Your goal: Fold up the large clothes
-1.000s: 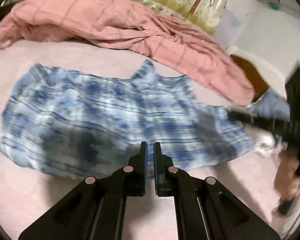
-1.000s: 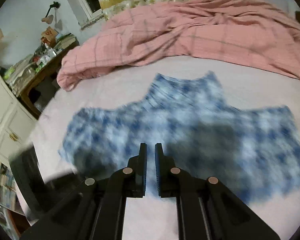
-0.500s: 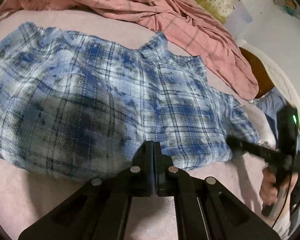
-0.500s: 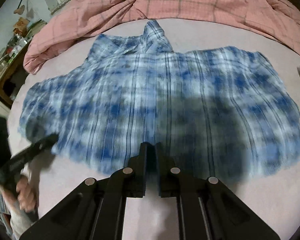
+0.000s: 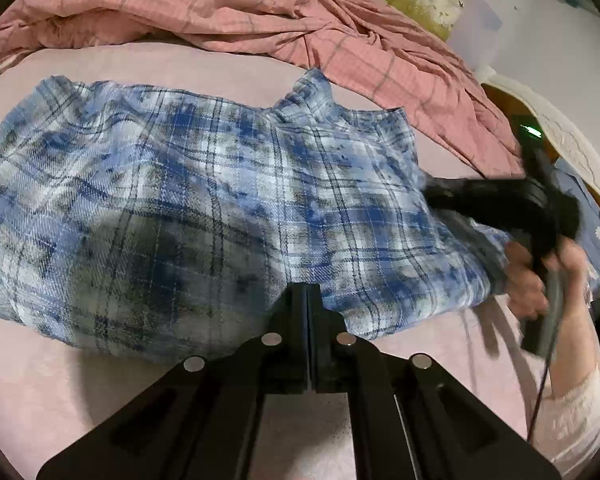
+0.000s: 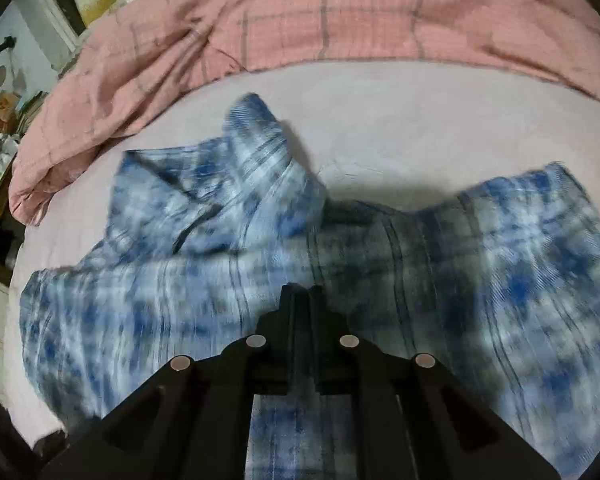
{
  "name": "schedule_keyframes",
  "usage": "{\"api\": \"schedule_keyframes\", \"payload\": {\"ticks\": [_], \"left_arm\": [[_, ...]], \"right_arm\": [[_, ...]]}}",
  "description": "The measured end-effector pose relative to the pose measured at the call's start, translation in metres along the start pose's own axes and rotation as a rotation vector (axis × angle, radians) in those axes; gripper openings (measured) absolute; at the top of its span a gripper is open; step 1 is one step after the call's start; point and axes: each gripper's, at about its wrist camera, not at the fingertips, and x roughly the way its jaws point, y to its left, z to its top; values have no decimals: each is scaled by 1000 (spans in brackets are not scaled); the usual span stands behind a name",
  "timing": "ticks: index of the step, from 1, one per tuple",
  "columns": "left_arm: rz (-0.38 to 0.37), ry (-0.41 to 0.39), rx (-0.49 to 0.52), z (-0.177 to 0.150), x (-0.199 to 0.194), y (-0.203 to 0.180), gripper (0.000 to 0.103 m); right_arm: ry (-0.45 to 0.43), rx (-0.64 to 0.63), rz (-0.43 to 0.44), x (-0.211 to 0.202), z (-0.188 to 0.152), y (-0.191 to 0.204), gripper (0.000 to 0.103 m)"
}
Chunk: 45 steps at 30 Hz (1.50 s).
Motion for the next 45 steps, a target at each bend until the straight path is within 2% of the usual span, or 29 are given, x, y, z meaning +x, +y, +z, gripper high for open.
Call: {"api": "schedule_keyframes", "payload": {"ticks": [3, 5, 6, 7, 9, 12, 16, 18, 20, 24, 26, 27, 29, 31, 33, 38, 40, 42, 45], "left_arm": [[18, -10, 11, -1, -3, -2, 3], [42, -20, 38, -1, -5, -7, 3], [45, -22, 45, -2, -5, -9, 3], [44, -24, 44, -2, -6, -9, 3], [46, -34, 39, -2, -9, -7, 3], [65, -64, 48, -1, -17, -9, 3], [91, -132, 70, 2, -33, -11, 11], [118, -174, 83, 3, -42, -12, 22], [151, -216, 93, 5, -50, -11, 44], [168, -268, 83, 9, -61, -6, 60], [178, -286, 75, 11, -66, -3, 70], [186, -293, 70, 11, -69, -2, 72], [201, -302, 67, 12, -71, 1, 75], [208, -306, 65, 13, -73, 2, 76], [210, -309, 61, 14, -74, 3, 77], [235, -322, 63, 14, -77, 3, 78], [235, -325, 53, 15, -79, 5, 78], [233, -329, 41, 16, -80, 7, 78], [226, -327, 27, 16, -82, 10, 78]], "right_arm": [[-59, -31, 74, -46, -39, -1, 10], [-94, -22, 86, -75, -67, -12, 12], [-107, -11, 95, -89, -82, -21, 21], [-118, 3, 100, -99, -92, -29, 51], [-181, 46, 87, -123, -113, -51, 85], [-242, 103, 27, -137, -123, -77, 85], [-234, 362, 88, -128, -127, -132, 85], [-250, 406, 26, -118, -122, -147, 85], [-268, 419, -21, -112, -117, -158, 85], [-308, 448, -12, -100, -103, -172, 85], [-304, 470, -41, -95, -97, -174, 85], [-292, 470, -68, -93, -93, -171, 84], [-295, 439, -95, -93, -88, -163, 65], [-312, 379, -130, -95, -83, -149, 41], [-360, 324, -167, -105, -80, -134, 31], [-484, 176, -164, -149, -72, -83, 26], [-532, 93, -148, -167, -70, -50, 18], [-570, -11, -109, -183, -70, -11, 15], [-577, -161, -82, -192, -74, 49, 8]]}}
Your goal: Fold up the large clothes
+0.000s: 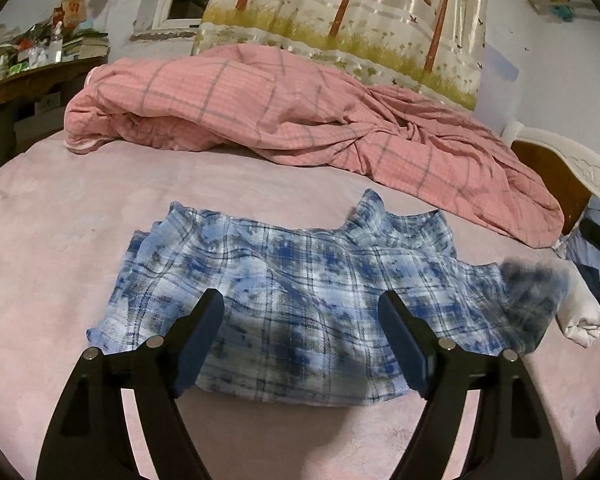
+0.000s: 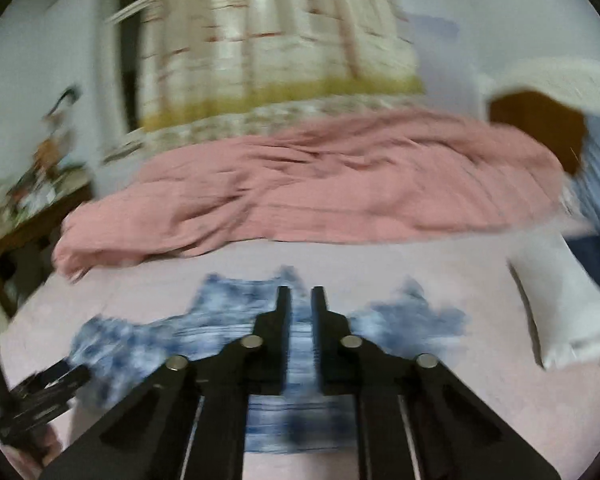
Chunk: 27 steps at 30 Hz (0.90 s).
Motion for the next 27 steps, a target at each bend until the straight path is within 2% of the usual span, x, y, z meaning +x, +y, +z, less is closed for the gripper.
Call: {"api": "schedule_keyframes", "payload": {"ticks": [3, 5, 6, 8, 9, 13, 18, 20, 22, 23, 25, 26, 27], "left_arm": [[10, 1, -13, 1, 0, 4, 78], [-3, 7, -32, 1, 0, 8, 78], [-11, 8, -41, 2, 0, 9, 78], [-19, 9, -45, 2, 0, 9, 78], [-19, 9, -41, 1, 0, 9, 78], [-10, 9, -16, -1, 1, 2, 78], [8, 13, 23, -5, 3, -7, 78], [8, 16, 30, -6, 4, -10, 78], [8, 19, 29, -6, 5, -9, 78], [11, 21, 26, -6, 5, -8, 78], [5, 29, 9, -5, 6, -5, 78], [-10, 36, -7, -4, 7, -2, 78], [-18, 39, -23, -3, 6, 1, 78]], "right_arm": [[27, -94, -18, 4, -2, 33, 8], [8, -63, -60, 2, -8, 27, 9], [15, -15, -67, 1, -12, 15, 13], [65, 99, -59, 5, -21, -14, 52], [85, 168, -45, 7, -27, -34, 78], [119, 298, -119, 12, -54, -95, 78], [223, 538, -140, 35, -90, -166, 78], [273, 653, -109, 54, -107, -191, 78], [298, 760, -40, 68, -121, -209, 77], [272, 793, -18, 69, -123, -214, 74], [252, 790, 13, 74, -118, -214, 46], [266, 763, 6, 79, -114, -211, 40], [276, 722, -32, 82, -110, -206, 26]]}}
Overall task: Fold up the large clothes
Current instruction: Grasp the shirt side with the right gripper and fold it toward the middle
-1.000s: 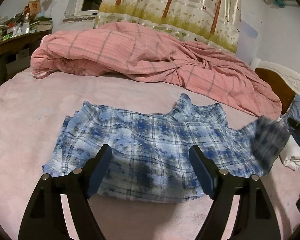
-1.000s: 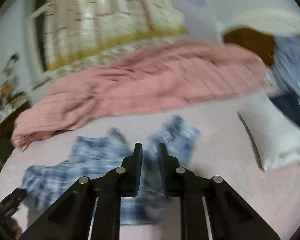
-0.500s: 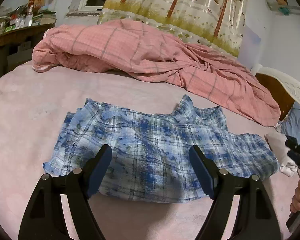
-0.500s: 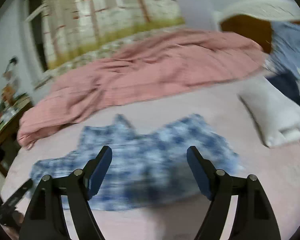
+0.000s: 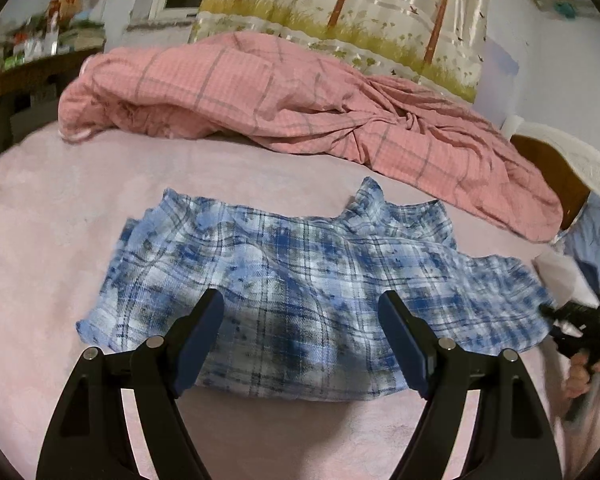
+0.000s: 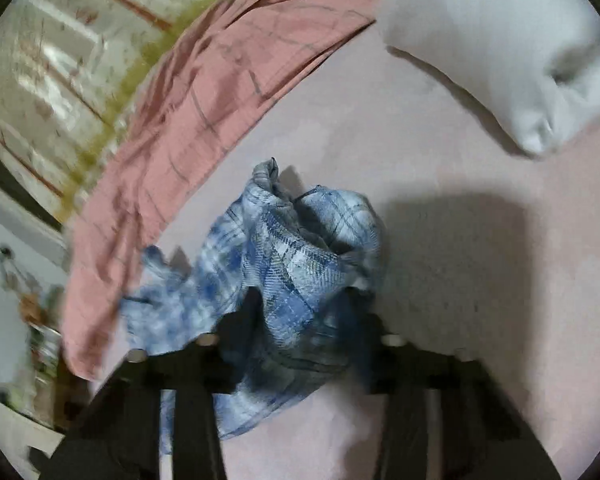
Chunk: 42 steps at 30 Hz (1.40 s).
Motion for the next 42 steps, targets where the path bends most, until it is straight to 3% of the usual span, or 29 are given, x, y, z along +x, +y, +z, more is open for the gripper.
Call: {"api": "schedule_keyframes", "payload": {"ticks": [1, 4, 7, 11, 15, 19, 21, 24, 26, 28, 31, 35, 38, 40, 42], "left_arm": [[1, -3, -14, 1, -1, 3, 78], [17, -35, -22, 5, -9, 9, 78], [37, -79, -23, 10, -21, 14, 78], [63, -121, -26, 15, -31, 21, 78], [64, -126, -48, 18, -33, 29, 78], [43, -113, -82, 19, -33, 38, 78], [56, -123, -81, 19, -36, 38, 78], [50, -118, -79, 18, -34, 36, 78], [52, -112, -75, 18, -33, 36, 78], [66, -120, -62, 18, -34, 34, 78], [84, -136, -46, 18, -37, 32, 78], [81, -135, -44, 17, -37, 30, 78], [97, -124, -37, 15, -33, 29, 78], [107, -116, -33, 15, -30, 30, 78], [120, -106, -26, 15, -28, 30, 78]], "right_arm": [[-20, -37, -28, 0, -2, 8, 18], [-146, -195, -99, -18, -14, 47, 13], [-237, -394, -83, -40, -40, 103, 13], [-233, -643, 28, -53, -92, 181, 12], [-146, -834, 72, -28, -151, 228, 13], [24, -871, 105, 12, -198, 237, 13], [38, -896, 79, 17, -207, 237, 13], [48, -829, 133, 10, -196, 230, 16], [70, -806, 171, 6, -191, 224, 27], [102, -819, 248, -3, -193, 220, 58], [68, -886, 287, -30, -202, 217, 58], [-98, -792, 233, -49, -177, 215, 53], [-216, -690, 29, -40, -141, 214, 47], [-162, -666, -45, -15, -124, 213, 47], [-2, -682, -14, 19, -125, 206, 47]]}}
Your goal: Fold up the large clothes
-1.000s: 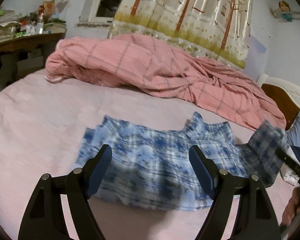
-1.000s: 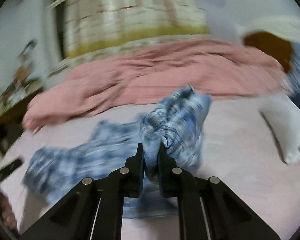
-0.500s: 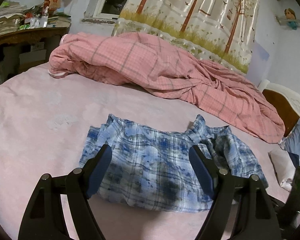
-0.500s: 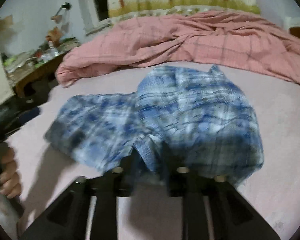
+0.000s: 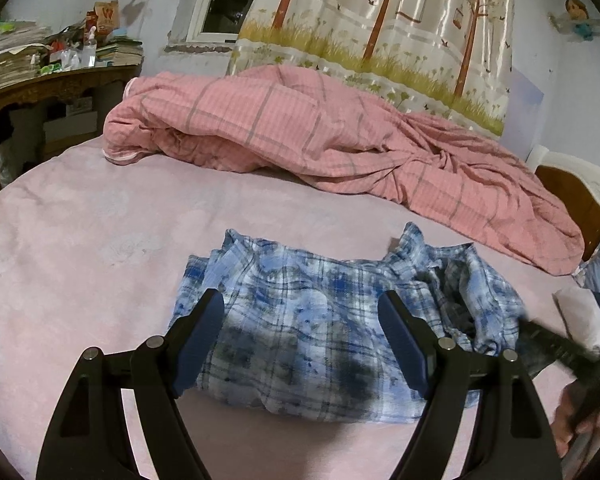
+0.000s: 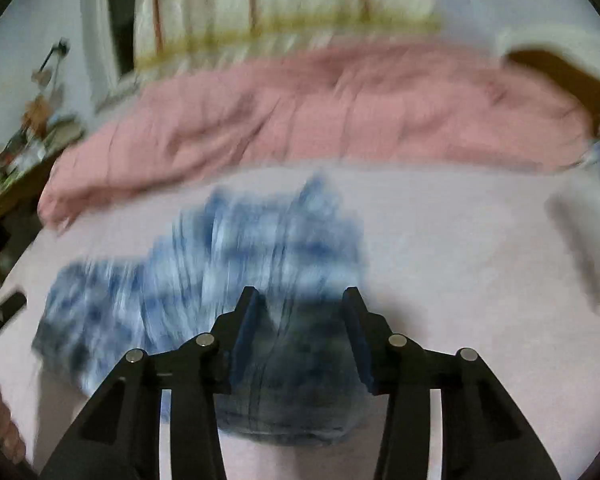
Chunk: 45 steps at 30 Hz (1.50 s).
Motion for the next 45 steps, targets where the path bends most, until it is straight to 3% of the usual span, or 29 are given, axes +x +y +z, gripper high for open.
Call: {"api": "schedule_keyframes", "payload": {"ticks": [2, 4, 5, 9, 13, 16, 19, 24, 27, 29, 31, 34, 36, 38, 40, 45], "left_arm": [[18, 8, 11, -1, 2, 0, 78], [34, 13, 25, -1, 3, -1, 78], [41, 11, 31, -1, 3, -1, 78], [87, -7, 53, -1, 2, 1, 81], [121, 2, 35, 1, 4, 12, 91], [102, 69, -11, 4, 17, 30, 100], [151, 173, -86, 0, 38, 56, 100], [7, 282, -231, -7, 55, 79, 100], [27, 314, -231, -13, 63, 80, 100], [50, 351, -214, -18, 72, 78, 100], [69, 342, -195, -18, 71, 74, 100], [63, 331, -145, -24, 74, 59, 91], [102, 313, -63, -25, 75, 47, 68], [94, 292, -30, -25, 72, 40, 38], [98, 251, 9, -22, 66, 33, 25], [52, 60, 79, -3, 26, 10, 19]], "right_arm": [[20, -50, 37, 11, -12, 9, 47], [39, -105, 200, 13, -23, 18, 49], [59, -117, 229, 12, -27, 20, 49], [32, -181, 170, 8, -38, 29, 49], [-5, -138, 128, 3, -31, 22, 49], [-71, -107, 119, -18, -30, 12, 49], [-103, -97, 121, -37, -26, 7, 49], [-143, -112, 91, -51, -24, 10, 49], [-156, -123, 92, -55, -24, 12, 49], [-139, -116, 174, -55, -24, 11, 49], [-75, -66, 347, -49, -23, 7, 49], [1, 5, 454, -28, -21, 4, 49], [65, 6, 390, -4, -22, 7, 44], [112, -38, 350, 11, -28, 16, 41], [102, -79, 310, 12, -33, 24, 41], [97, -27, 308, -7, -23, 16, 35]]}}
